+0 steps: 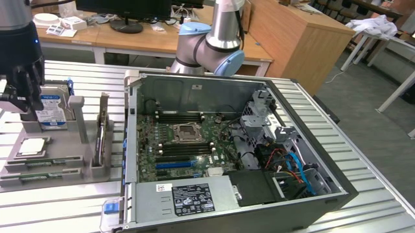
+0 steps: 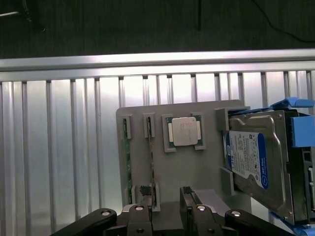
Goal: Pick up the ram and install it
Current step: 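Pick up the ram and move it above insertion slot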
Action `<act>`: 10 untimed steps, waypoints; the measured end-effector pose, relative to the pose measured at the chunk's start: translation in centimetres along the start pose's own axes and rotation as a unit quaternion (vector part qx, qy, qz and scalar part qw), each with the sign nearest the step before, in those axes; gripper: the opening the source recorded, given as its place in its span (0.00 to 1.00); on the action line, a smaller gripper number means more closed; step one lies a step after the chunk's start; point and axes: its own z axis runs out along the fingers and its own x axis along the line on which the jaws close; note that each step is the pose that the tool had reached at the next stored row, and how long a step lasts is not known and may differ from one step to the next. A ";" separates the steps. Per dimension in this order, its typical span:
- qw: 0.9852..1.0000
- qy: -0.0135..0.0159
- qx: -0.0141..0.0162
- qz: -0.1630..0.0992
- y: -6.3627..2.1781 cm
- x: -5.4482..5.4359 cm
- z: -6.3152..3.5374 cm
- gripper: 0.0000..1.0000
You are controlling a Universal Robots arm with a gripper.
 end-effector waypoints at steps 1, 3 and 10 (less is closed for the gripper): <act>1.000 0.000 0.000 0.000 0.00 0.0 0.11 0.36; 1.000 0.000 0.000 0.000 -0.01 0.0 0.34 0.36; 1.000 0.000 0.000 0.000 -0.04 0.0 1.11 0.36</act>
